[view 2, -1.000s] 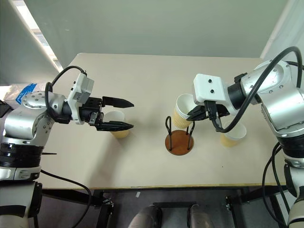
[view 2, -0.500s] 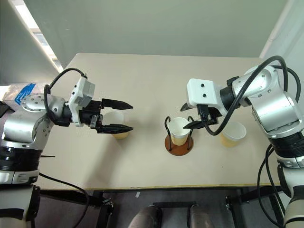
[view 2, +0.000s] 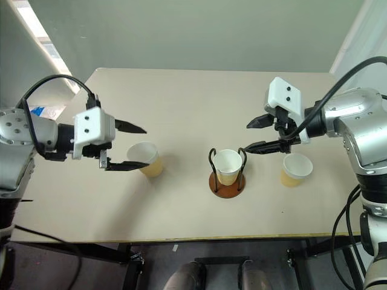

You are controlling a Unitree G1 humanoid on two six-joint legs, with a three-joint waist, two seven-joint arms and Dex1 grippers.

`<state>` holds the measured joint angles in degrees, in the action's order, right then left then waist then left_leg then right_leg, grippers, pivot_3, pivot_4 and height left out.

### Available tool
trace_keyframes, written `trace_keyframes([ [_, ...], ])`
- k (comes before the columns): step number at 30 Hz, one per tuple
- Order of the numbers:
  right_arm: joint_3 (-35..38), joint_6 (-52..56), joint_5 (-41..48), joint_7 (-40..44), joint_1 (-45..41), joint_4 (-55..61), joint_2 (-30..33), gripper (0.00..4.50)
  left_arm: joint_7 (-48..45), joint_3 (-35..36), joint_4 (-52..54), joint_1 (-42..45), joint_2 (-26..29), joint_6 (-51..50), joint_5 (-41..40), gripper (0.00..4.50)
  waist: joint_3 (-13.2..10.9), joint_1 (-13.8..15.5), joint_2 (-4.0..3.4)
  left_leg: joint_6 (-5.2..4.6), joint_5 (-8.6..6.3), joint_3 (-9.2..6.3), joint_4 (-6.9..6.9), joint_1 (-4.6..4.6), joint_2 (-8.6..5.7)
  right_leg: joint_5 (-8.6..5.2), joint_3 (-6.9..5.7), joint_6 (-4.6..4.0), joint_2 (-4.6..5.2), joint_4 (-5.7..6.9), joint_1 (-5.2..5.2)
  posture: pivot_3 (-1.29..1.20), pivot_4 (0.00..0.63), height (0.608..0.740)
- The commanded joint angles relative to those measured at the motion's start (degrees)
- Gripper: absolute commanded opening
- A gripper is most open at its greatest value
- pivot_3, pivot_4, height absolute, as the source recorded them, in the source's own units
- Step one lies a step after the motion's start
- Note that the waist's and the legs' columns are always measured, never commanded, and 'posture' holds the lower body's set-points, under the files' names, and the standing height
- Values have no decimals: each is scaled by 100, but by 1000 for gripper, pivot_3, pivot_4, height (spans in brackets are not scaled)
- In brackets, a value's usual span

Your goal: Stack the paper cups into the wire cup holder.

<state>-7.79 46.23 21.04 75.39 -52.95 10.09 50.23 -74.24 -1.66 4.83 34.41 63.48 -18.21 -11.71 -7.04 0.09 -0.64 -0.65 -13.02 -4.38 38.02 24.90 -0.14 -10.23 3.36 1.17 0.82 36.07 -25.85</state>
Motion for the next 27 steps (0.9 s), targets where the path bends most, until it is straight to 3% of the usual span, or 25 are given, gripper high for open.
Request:
trace_keyframes([
  [1,357,-136,354,39,-30,104,-31,3287,112,-79,268,-130,131,14,263,4500,0,-6,0,0,0,-1,-2,1,1,-2,-1,-3,-1,3,-3,0,150,740],
  [16,597,-233,997,-157,145,206,-99,3287,173,-539,-424,0,28,560,1043,4500,0,-3,1,6,-3,-4,-1,3,1,-3,-3,-9,0,9,-8,0,150,740],
  [24,619,-472,956,-252,272,199,-51,3287,154,-1084,-1603,683,-764,1229,1494,4500,0,26,2,6,-4,-5,3,5,-1,-1,-5,-11,3,9,-5,0,150,740],
  [27,666,-505,975,-308,357,256,-36,3335,-8,-1220,-1905,858,-932,1489,1529,3879,1,20,2,6,-4,-5,4,7,-1,3,-4,-9,4,8,-7,0,150,740],
])
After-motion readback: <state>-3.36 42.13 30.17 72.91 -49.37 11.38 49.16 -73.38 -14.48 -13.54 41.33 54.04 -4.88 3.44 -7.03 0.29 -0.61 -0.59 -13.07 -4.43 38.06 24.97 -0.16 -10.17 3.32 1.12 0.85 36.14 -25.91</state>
